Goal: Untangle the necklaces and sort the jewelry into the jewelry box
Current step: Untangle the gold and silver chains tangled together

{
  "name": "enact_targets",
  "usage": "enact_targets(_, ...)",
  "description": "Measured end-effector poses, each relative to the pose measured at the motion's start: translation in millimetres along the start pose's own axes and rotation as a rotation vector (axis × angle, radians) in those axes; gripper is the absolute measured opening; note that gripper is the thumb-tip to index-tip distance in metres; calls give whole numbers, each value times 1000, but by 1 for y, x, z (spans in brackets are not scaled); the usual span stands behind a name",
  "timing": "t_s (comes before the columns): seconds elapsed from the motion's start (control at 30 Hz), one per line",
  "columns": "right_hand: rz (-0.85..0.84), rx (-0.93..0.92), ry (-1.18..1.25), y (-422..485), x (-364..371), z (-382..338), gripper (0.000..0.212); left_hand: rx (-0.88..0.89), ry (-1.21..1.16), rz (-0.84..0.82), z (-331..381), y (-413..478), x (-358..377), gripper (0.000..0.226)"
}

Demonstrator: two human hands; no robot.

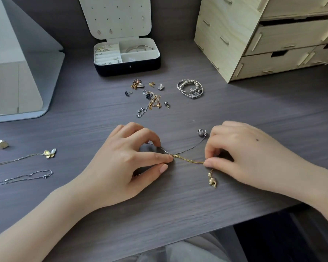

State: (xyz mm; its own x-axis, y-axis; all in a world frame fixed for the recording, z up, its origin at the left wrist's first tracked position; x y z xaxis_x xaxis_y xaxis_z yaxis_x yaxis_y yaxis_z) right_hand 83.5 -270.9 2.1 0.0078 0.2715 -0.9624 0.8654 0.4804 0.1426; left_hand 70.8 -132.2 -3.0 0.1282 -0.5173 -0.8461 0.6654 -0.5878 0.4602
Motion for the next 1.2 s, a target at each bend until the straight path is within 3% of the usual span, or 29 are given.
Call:
enact_targets(0.17, -60, -12, -57, 7, -2, 9, 12, -14, -33, -24, -3, 0, 2, 26)
enact_targets(0.37, 39, -61, 81, 30, -10, -13, 12, 14, -37, -21, -1, -1, 1, 25)
enact_targets(0.77, -216, -127, 134, 56, 25, -38, 9, 28, -19, 10, 1, -3, -1, 24)
enact_targets(1.0, -260, -170, 72, 53, 30, -43, 10, 10, -6, -5, 0, -4, 3, 25)
enact_targets(1.2, -289, -41, 131, 54, 32, -34, 18, -26, -49, -20, -2, -3, 4, 29)
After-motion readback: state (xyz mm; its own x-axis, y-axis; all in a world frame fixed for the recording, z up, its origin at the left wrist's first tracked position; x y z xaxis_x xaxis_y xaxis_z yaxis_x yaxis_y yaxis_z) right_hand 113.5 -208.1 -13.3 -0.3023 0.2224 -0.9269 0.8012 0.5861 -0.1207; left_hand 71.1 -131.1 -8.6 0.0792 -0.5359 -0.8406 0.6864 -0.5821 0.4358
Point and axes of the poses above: each hand's wrist, its own y-axis towards the middle knuckle, its own x-axis out of the palm, z = x × y, the point moved 9 cm from there along y, towards the middle knuckle, and after that the axes turned 8 degrees about z, right-handed, at the moved point
